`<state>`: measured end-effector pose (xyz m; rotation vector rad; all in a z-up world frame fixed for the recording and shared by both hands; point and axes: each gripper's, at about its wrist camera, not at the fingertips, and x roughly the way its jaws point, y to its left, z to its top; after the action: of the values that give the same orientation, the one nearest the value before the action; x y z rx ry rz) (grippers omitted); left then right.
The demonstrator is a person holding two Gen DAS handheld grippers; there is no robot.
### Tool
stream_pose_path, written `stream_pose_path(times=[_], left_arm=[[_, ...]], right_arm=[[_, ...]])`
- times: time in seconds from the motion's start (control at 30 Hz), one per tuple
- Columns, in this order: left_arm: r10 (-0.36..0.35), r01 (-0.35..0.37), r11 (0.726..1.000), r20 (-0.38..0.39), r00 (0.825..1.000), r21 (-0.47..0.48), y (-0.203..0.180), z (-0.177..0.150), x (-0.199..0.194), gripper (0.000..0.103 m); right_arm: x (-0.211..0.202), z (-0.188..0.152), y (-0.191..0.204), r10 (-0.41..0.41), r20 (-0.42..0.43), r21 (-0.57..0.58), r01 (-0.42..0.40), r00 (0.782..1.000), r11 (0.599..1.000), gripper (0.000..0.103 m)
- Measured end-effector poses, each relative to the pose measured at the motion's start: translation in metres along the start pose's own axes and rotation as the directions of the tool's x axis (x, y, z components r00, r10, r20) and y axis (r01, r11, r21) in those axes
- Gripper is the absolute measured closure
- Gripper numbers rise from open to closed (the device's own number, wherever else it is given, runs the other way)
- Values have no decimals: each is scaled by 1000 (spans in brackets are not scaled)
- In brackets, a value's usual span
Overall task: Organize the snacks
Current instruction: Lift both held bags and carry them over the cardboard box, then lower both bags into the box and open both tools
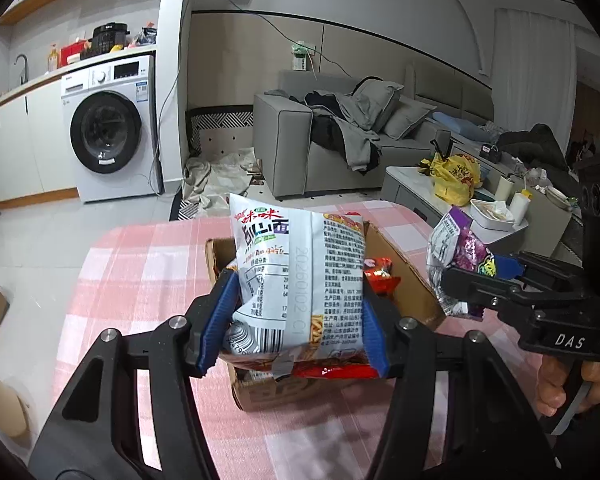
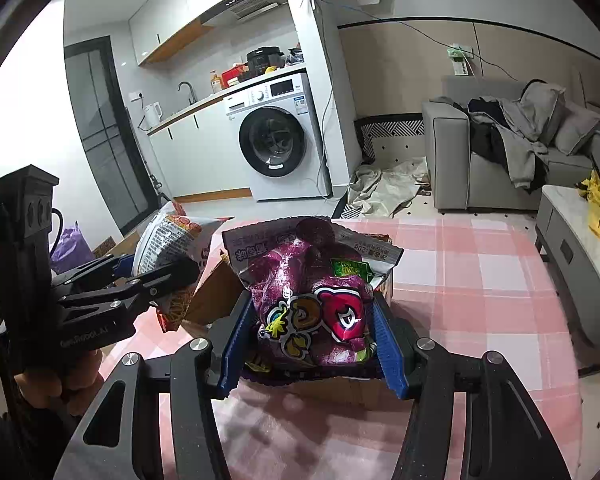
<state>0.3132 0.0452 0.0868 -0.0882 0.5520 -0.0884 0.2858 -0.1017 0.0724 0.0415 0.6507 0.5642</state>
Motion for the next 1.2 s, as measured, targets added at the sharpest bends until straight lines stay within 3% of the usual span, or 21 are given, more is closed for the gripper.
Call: stream_pose_path(times=[0.37,0.77,1.2], left_arm=[[0,0,1000,-28,1000,-3,8,13,41,49],[16,-16,1000,-69,998,-2,17,4,98,49],[29,-29,1000,-104,994,-2,25,-17,136,49]], right_arm=[[33,-6,-1,-3,-47,13,3,999,1000,46],[80,1,-9,11,-76,30,-9,997,1000,46],[100,1,-16,12,-64,29,-10,998,1000,46]])
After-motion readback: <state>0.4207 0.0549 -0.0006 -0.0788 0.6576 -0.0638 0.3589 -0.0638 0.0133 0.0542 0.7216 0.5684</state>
